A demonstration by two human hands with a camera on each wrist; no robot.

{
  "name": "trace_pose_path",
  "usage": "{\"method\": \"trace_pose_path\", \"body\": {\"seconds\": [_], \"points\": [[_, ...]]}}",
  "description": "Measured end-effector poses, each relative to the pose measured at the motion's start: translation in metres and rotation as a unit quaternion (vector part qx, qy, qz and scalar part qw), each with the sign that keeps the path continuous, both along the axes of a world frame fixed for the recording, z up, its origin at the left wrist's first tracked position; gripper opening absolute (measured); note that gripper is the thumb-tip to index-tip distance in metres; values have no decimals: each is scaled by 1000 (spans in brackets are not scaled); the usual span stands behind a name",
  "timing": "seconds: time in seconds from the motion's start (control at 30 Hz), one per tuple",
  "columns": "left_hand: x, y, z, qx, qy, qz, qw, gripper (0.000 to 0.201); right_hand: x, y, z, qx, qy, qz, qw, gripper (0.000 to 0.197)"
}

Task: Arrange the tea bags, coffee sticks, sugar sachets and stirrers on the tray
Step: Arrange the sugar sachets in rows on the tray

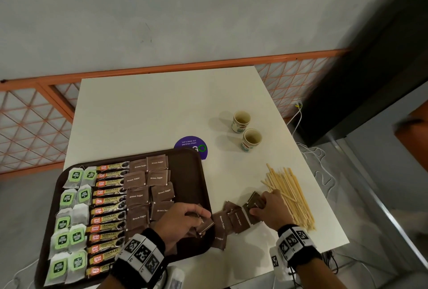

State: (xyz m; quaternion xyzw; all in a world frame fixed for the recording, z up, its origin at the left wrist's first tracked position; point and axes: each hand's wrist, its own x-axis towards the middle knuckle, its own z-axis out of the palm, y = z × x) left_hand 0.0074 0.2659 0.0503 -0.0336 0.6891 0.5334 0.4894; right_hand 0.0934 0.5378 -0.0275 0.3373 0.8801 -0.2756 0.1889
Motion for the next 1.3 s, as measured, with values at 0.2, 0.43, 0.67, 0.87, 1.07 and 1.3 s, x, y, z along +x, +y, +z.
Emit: {"method": "trace_pose_path", "body": {"seconds": [0.2,0.43,0.67,0.87,1.07,1.3], "points": [[-3,-10,-5,-7,3,-8,1000,27,-6,3,4,-6,12,-11,1000,54],[-6,-26,-2,-7,22,-15,1000,26,-7,5,0,-5,-23,-7,1000,32],[-16,-44,1,6,21,-6,1000,25,1,3,2,-32,40,-49,997,22],[-22,-57,-1,12,9,-9,1000,25,13,-26,-9,-57,69,-140,986,49],[-24,-73,-7,-1,14,-24,1000,27,1,-28,-17,28,-1,-91,995,50],[-23,-89,-10,19,-25,-14,999,30,-6,-41,10,21,-7,-73,997,35]]}}
